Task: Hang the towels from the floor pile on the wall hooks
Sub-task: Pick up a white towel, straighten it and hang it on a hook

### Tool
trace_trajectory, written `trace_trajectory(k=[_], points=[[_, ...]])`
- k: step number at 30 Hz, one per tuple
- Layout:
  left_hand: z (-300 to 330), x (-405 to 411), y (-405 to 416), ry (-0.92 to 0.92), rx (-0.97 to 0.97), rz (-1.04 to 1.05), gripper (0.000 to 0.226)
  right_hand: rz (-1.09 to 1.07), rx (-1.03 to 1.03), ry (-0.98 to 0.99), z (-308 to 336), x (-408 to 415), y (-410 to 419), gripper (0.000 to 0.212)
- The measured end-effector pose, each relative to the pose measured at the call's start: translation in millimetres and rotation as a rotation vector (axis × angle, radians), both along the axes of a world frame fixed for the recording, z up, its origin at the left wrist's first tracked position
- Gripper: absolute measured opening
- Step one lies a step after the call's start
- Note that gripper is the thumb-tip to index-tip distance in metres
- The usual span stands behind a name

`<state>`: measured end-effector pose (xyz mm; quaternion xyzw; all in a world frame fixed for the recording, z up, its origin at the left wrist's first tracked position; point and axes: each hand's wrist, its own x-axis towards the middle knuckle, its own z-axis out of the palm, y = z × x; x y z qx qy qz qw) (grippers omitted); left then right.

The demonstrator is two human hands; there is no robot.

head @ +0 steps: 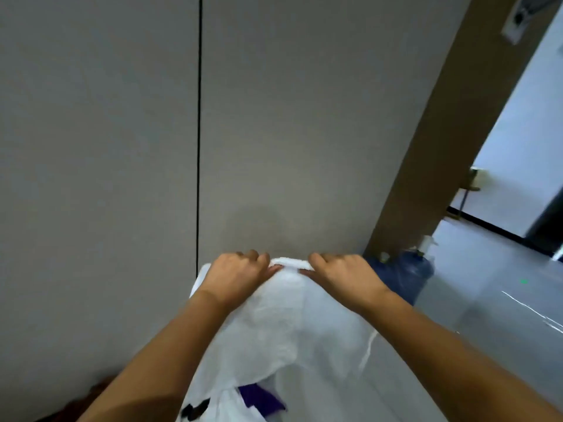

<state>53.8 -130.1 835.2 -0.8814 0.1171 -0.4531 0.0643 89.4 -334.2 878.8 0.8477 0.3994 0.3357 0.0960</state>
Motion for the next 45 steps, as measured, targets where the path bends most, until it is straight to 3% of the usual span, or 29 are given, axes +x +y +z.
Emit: trace_trajectory(k=[4, 8, 13, 16, 27, 37, 41, 45], points=[[44.6, -18.2, -41.0, -0.064, 0.013, -0.114, 0.063, -0.083, -0.049, -0.024, 34.7, -42.9, -48.0, 0.044], [88.0, -35.6, -92.1, -0.127, 0.065, -0.217, 0.047, -0.230, -0.011, 0.083, 78.6, -90.4, -93.1, 0.042], [127.0, -58.7, -160.3, -0.192, 0.105, -0.318, 0.047, -0.316, 0.032, -0.149, 107.3, -134.3, -161.1, 0.034], [137.8, -76.5, -215.3, -0.196, 0.131, -0.415, 0.049, -0.414, 0.064, -0.168, 107.6, -167.9, -215.2, 0.033], [150.0, -208.5, -520.0, -0.266, 0.078, -0.840, 0.048, -0.851, 0.027, -0.153, 123.8, -381.2, -470.5, 0.042], [131.5, -407.1, -797.3, -0.319, -0.144, -1.360, 0.073, -1.276, 0.040, -0.098, 125.5, -635.2, -662.9, 0.029], [129.6, -467.0, -870.6, -0.296, -0.144, -1.515, 0.070, -1.526, 0.076, 0.017, 120.9, -703.2, -708.7, 0.035], [130.9, -500.4, -924.1, -0.273, -0.077, -1.560, 0.047, -1.654, 0.100, 0.032, 112.0, -738.7, -745.7, 0.039]])
